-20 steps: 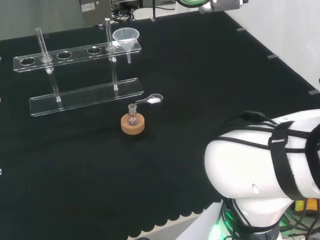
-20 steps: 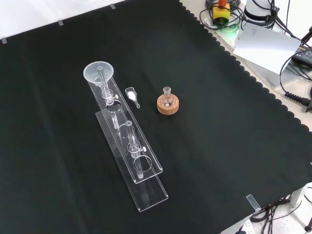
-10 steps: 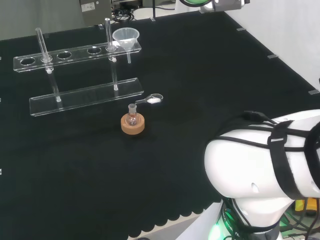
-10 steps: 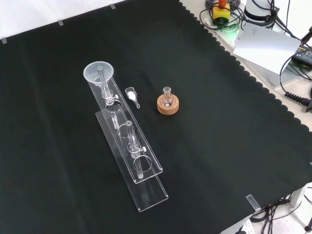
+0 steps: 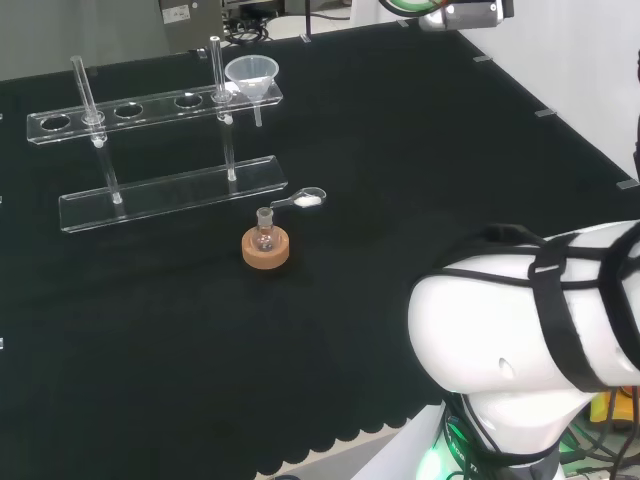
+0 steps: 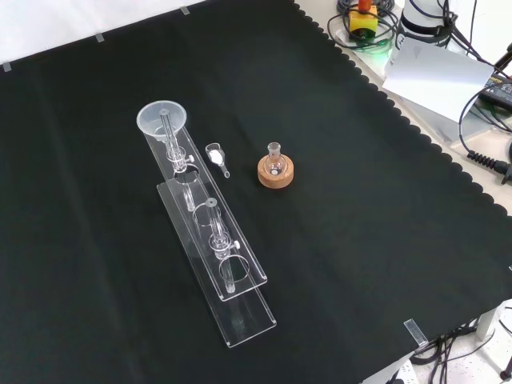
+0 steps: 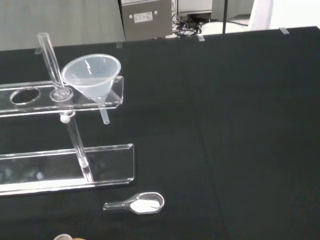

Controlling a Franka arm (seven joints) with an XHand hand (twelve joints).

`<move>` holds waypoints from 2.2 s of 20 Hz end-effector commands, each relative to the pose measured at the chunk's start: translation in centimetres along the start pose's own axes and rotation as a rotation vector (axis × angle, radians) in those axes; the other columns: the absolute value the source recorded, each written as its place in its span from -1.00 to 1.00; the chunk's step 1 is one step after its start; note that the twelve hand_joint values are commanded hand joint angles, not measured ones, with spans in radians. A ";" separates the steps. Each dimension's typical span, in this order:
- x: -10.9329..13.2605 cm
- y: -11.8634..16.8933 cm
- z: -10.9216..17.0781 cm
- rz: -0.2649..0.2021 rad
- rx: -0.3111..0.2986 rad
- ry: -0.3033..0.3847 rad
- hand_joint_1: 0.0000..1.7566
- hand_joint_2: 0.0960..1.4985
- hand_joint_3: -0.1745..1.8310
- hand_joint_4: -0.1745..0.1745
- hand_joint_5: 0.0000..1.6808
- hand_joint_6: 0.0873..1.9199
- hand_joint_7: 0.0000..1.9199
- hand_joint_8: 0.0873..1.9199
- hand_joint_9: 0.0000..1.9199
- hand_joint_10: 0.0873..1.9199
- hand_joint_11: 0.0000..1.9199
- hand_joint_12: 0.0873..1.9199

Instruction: Pick up the funnel from the transparent funnel stand.

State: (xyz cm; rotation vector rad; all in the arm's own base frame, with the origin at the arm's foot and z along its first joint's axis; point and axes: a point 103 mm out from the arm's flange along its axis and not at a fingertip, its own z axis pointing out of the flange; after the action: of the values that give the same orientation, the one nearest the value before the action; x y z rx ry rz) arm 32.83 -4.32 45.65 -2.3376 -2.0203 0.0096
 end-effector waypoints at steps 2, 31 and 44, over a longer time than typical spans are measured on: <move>-4.1 5.5 3.6 -0.005 0.035 0.020 -1.00 0.51 -0.39 0.10 -0.81 -1.00 -0.99 -0.59 -0.81 -0.45 -0.87 0.38; 0.3 18.9 11.0 -0.216 0.234 -0.043 -0.97 0.45 -0.46 0.02 -0.78 -1.00 -0.86 -0.52 -0.72 -0.41 -0.85 0.40; 3.4 21.5 12.4 -0.262 0.323 -0.128 -0.60 0.18 -0.57 0.01 -0.83 -1.00 -0.95 -0.43 -0.71 -0.34 -0.81 0.43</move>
State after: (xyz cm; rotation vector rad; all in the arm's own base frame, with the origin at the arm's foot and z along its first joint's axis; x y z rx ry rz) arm 53.42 -5.36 33.04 -1.9570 -2.1618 0.3731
